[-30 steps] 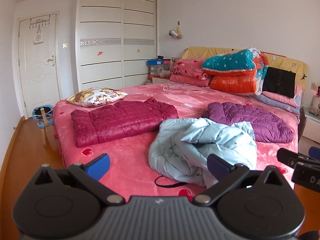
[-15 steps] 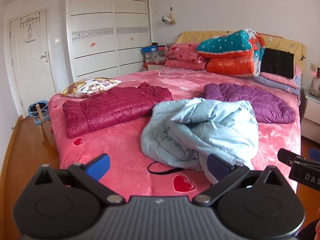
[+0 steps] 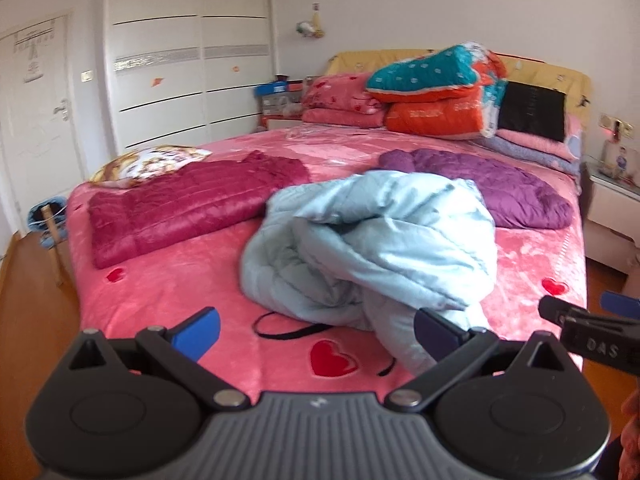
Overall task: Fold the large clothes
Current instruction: 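Grasp the light-blue quilt edge with the left gripper and lift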
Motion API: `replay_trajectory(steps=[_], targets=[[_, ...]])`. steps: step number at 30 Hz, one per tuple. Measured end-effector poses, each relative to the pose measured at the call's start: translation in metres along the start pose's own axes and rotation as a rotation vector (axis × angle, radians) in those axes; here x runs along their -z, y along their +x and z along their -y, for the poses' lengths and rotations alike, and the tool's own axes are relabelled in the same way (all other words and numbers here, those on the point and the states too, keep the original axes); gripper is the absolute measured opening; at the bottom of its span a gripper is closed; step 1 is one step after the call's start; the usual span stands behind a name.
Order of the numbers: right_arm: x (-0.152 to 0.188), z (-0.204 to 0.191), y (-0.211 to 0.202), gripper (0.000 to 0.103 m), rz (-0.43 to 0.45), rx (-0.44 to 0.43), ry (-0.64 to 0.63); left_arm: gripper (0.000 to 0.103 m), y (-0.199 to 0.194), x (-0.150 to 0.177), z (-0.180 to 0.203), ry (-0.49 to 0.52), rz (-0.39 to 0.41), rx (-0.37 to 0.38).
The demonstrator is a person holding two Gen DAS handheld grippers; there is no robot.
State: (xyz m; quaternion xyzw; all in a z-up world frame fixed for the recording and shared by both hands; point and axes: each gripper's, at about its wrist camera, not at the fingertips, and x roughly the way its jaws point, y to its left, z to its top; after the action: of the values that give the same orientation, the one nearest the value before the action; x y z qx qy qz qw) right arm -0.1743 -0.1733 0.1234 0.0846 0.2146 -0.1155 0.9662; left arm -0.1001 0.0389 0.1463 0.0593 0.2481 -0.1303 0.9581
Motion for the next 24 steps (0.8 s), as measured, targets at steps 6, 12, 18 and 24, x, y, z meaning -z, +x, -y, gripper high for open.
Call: replay_trajectory(steps=[6, 12, 18, 24], targets=[[0.0, 0.021, 0.022, 0.103, -0.014, 0.097, -0.015, 0.102, 0.021, 0.004, 0.031, 0.115, 0.0, 0.061], [0.002, 0.046, 0.039, 0.103, -0.051, 0.135, 0.082, 0.102, 0.045, 0.005, 0.05, 0.156, -0.011, 0.092], [0.003, 0.067, 0.058, 0.103, -0.086, 0.162, 0.163, 0.102, 0.069, 0.002, 0.073, 0.21, -0.026, 0.072], [0.006, 0.068, 0.066, 0.103, -0.1, 0.137, 0.197, 0.102, 0.091, -0.002, 0.086, 0.224, -0.041, 0.039]])
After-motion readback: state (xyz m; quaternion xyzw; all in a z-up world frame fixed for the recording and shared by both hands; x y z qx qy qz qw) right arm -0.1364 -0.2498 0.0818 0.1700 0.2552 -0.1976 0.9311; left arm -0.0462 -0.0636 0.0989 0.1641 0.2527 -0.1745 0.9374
